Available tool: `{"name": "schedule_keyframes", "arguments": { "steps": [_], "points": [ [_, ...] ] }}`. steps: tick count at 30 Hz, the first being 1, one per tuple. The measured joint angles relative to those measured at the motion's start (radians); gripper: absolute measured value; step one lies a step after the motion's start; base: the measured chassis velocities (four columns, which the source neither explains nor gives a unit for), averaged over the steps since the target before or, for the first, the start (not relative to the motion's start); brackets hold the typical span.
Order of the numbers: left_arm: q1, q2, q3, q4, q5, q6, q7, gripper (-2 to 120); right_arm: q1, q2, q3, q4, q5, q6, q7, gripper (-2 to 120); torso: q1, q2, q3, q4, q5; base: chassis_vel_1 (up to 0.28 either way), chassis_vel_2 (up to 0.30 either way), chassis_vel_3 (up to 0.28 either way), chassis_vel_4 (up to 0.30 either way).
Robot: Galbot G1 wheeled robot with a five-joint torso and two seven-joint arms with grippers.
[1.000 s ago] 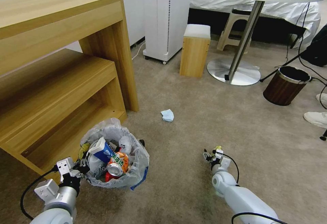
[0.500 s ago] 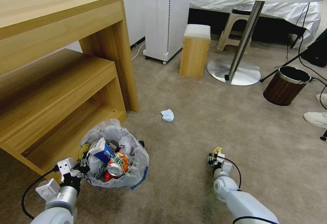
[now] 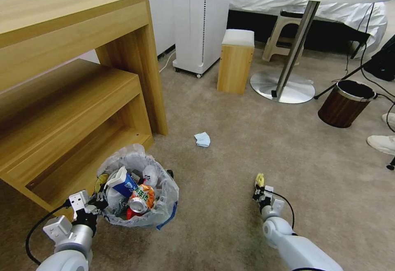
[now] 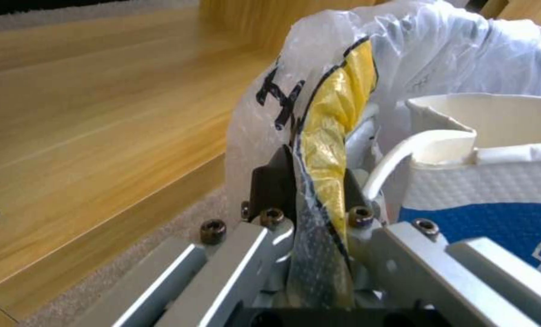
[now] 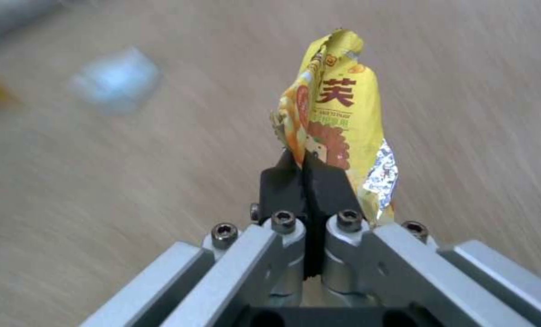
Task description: Pick up the trash bin and place the garbage on the floor into it.
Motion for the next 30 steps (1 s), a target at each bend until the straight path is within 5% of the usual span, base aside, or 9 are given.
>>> {"name": "schedule_keyframes", "arguments": {
  "steps": [5, 13, 17, 20, 30],
  "points": [
    [0.004, -0.006, 0.000, -0.004, 0.004, 0.000, 0.000, 3, 0.009, -0.098, -0.037, 0.241, 0.075, 0.118, -0.214, 0, 0.000, 0.000, 0.000, 0.0003, -0.0003, 0.000, 0.000, 0.000, 0.000],
    [0.013, -0.014, -0.001, -0.026, 0.009, 0.003, -0.002, 3, 0.170, -0.216, -0.229, 0.551, 0.118, 0.151, -0.303, 0, 0.000, 0.000, 0.000, 0.0003, -0.0002, 0.000, 0.000, 0.000, 0.000],
    [0.015, -0.016, 0.000, -0.032, 0.011, 0.003, -0.003, 3, 0.237, -0.243, -0.318, 0.609, 0.116, 0.152, -0.317, 0, 0.000, 0.000, 0.000, 0.0002, -0.0004, 0.000, 0.000, 0.000, 0.000],
    [0.021, -0.020, 0.000, -0.041, 0.016, 0.004, -0.003, 3, 0.359, -0.267, -0.492, 0.677, 0.103, 0.159, -0.335, 0, 0.000, 0.000, 0.000, 0.0002, -0.0003, 0.000, 0.000, 0.000, 0.000],
    [0.032, -0.027, -0.005, -0.066, 0.020, 0.007, -0.004, 3, 0.618, -0.218, -0.808, 0.716, 0.084, 0.162, -0.339, 0, 0.000, 0.000, 0.000, 0.0003, -0.0002, 0.000, 0.000, 0.000, 0.000]
  ]
}}
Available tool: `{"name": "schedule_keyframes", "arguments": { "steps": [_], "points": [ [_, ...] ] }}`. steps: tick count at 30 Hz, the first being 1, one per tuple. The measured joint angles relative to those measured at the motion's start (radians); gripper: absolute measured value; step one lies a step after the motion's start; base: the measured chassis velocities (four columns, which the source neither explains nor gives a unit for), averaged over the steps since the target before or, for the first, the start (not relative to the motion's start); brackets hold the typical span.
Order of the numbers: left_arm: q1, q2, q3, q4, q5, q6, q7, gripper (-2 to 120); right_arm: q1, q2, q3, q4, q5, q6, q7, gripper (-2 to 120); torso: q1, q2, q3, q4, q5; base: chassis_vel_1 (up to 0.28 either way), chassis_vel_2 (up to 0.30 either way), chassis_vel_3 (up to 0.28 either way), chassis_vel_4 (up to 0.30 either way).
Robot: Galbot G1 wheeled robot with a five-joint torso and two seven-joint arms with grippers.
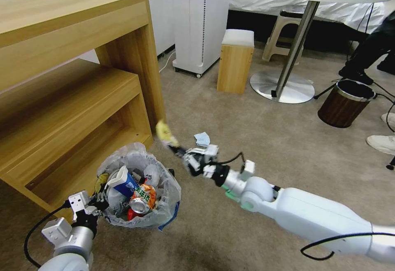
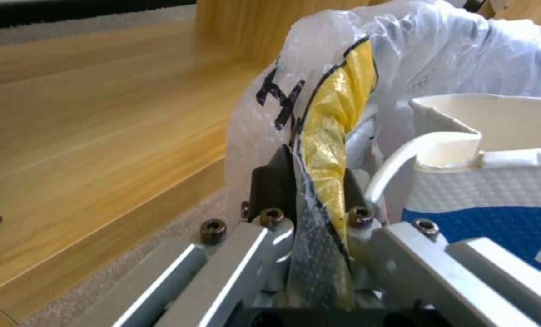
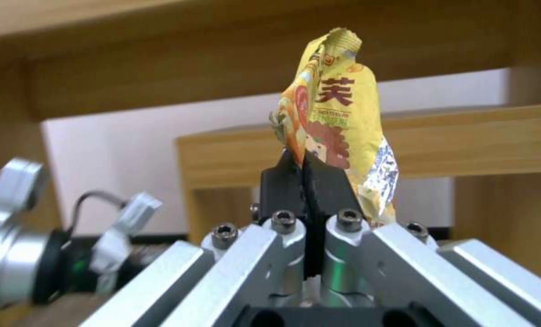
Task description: Pick up the trash bin and place the garbage on the floor into it.
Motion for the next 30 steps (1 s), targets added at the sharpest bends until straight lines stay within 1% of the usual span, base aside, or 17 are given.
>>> {"name": "schedule_keyframes", "arguments": {
  "steps": [1, 3, 4, 6, 13, 21, 30],
  "points": [
    [0.002, 0.001, -0.002, -0.003, -0.001, 0.000, 0.000, 3, 0.027, 0.006, -0.037, -0.003, 0.000, 0.002, 0.000, 0, 0.000, 0.000, 0.000, -0.0001, -0.0001, 0.000, 0.000, 0.000, 0.000],
    [0.002, 0.001, -0.002, -0.003, -0.001, 0.000, 0.000, 3, 0.033, 0.008, -0.046, -0.004, 0.001, 0.002, 0.000, 0, 0.000, 0.000, 0.000, 0.0000, -0.0001, 0.000, 0.000, 0.000, 0.000],
    [0.004, 0.000, -0.004, -0.006, -0.002, 0.000, 0.000, 3, 0.060, 0.017, -0.091, -0.009, 0.002, 0.007, 0.000, 0, 0.000, 0.000, 0.000, -0.0001, 0.0000, 0.000, 0.000, 0.000, 0.000],
    [0.004, -0.002, -0.005, -0.010, -0.003, 0.000, 0.000, 3, 0.070, 0.025, -0.123, -0.017, 0.002, 0.014, 0.003, 0, 0.000, 0.000, 0.000, -0.0002, 0.0000, 0.000, 0.000, 0.000, 0.000],
    [0.003, -0.005, -0.006, -0.013, -0.004, 0.000, 0.000, 3, 0.065, 0.032, -0.143, -0.028, 0.004, 0.016, 0.010, 0, 0.000, 0.000, 0.000, -0.0002, 0.0001, 0.000, 0.000, 0.000, 0.000],
    [0.006, -0.007, -0.007, -0.013, -0.005, 0.000, -0.001, 3, 0.026, 0.044, -0.150, -0.073, 0.007, 0.021, 0.021, 0, 0.000, 0.000, 0.000, -0.0002, 0.0001, 0.000, 0.000, 0.000, 0.000],
    [0.013, -0.010, -0.005, -0.021, -0.005, 0.000, 0.000, 3, 0.008, 0.085, -0.168, -0.166, 0.003, 0.032, 0.021, 0, 0.000, 0.000, 0.000, -0.0003, 0.0001, 0.000, 0.000, 0.000, 0.000]
  ]
}}
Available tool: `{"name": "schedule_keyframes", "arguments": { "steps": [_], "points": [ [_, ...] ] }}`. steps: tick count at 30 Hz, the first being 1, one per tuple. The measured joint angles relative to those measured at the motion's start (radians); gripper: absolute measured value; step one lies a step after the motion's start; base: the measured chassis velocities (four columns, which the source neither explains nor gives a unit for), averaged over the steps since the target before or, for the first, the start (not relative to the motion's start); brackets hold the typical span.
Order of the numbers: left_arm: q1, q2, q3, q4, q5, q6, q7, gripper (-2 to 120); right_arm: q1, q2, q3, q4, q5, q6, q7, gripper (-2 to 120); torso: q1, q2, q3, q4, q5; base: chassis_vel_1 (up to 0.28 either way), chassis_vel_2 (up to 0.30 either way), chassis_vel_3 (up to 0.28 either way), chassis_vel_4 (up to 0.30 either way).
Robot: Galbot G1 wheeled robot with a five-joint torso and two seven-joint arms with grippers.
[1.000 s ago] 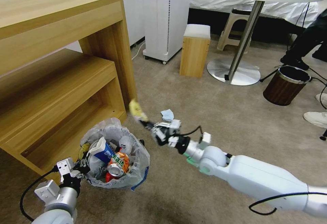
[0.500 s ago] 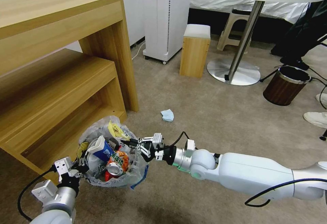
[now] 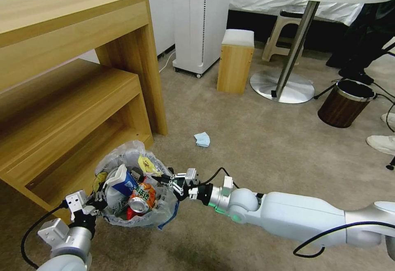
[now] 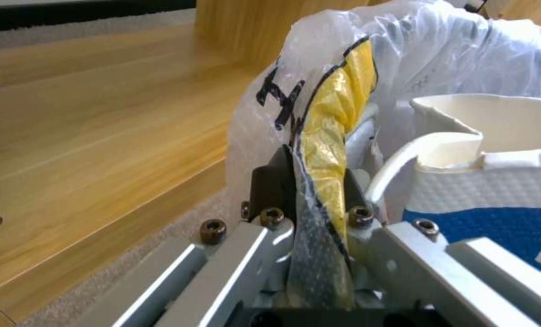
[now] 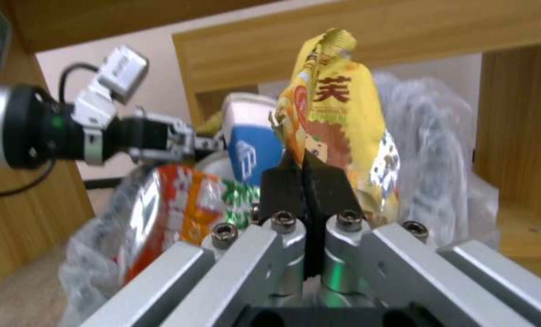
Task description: Pick up the trash bin and place the garbage on the floor into it.
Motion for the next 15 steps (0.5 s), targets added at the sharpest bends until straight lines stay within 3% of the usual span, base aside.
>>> {"name": "schedule_keyframes", "arguments": {
  "steps": [15],
  "points": [
    [-0.003, 0.005, -0.002, 0.000, -0.004, -0.002, 0.002, 3, -0.004, 0.061, -0.022, -0.067, -0.014, -0.001, 0.017, 3, 0.000, 0.000, 0.000, 0.0001, 0.0000, 0.000, 0.000, 0.000, 0.000]
  ]
}}
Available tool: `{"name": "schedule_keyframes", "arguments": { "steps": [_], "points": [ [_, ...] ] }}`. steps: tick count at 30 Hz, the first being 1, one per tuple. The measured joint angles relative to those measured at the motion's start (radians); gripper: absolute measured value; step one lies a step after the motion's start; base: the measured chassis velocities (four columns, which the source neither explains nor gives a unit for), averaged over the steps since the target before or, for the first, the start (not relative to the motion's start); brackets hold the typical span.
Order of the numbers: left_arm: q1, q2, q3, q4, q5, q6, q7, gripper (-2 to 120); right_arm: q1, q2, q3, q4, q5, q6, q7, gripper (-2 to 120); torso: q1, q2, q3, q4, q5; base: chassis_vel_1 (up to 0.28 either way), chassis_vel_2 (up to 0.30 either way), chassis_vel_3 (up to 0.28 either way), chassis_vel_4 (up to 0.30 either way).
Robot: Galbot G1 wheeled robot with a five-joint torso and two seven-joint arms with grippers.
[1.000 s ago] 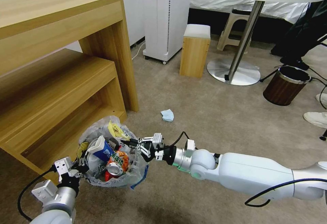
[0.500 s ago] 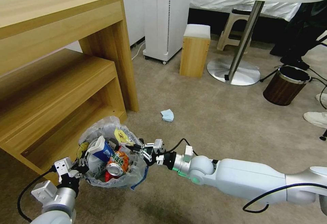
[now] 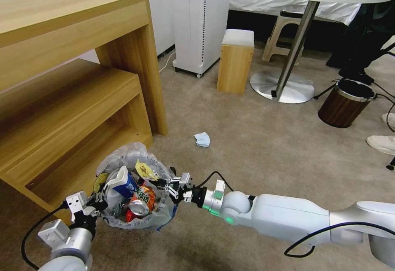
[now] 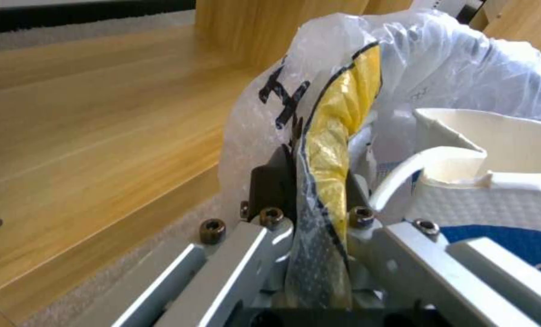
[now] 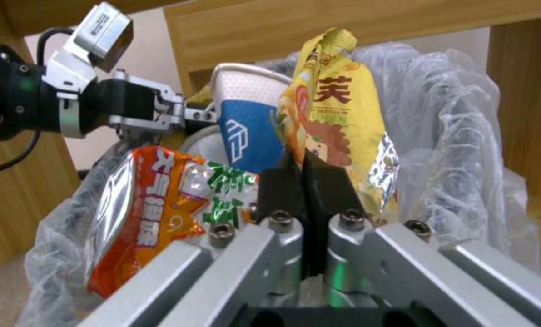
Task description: Pick up the trash bin and place the garbage on the floor into it.
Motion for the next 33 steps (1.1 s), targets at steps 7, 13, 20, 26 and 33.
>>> {"name": "schedule_keyframes", "arguments": {
  "steps": [7, 13, 20, 26, 33],
  "points": [
    [-0.006, 0.005, 0.003, 0.008, -0.003, 0.000, -0.001, 3, -0.027, -0.017, 0.019, 0.022, -0.004, -0.013, 0.004, 32, 0.000, 0.000, 0.000, 0.0000, 0.0000, 0.000, 0.000, 0.000, 0.000],
    [-0.009, 0.006, 0.005, 0.022, -0.003, 0.001, -0.001, 3, -0.048, -0.035, 0.072, 0.065, -0.006, -0.019, 0.030, 58, 0.000, 0.000, 0.000, 0.0000, 0.0000, 0.000, 0.000, 0.000, 0.000],
    [-0.013, 0.026, 0.004, 0.025, -0.013, 0.008, -0.005, 3, -0.126, -0.054, 0.228, 0.165, -0.001, -0.061, 0.125, 82, 0.000, 0.000, 0.000, -0.0002, 0.0000, 0.000, 0.000, 0.000, 0.000],
    [-0.004, 0.038, -0.003, 0.026, -0.024, 0.008, -0.005, 3, -0.170, -0.037, 0.410, 0.189, 0.038, -0.114, 0.226, 98, 0.000, 0.000, 0.000, 0.0006, 0.0000, 0.000, 0.000, 0.000, 0.000],
    [0.000, 0.046, -0.003, 0.008, -0.025, 0.010, -0.005, 3, -0.231, -0.022, 0.593, 0.137, -0.006, -0.165, 0.350, 100, 0.000, 0.000, 0.000, -0.0001, 0.0000, 0.000, 0.000, 0.000, 0.000]
  ]
}}
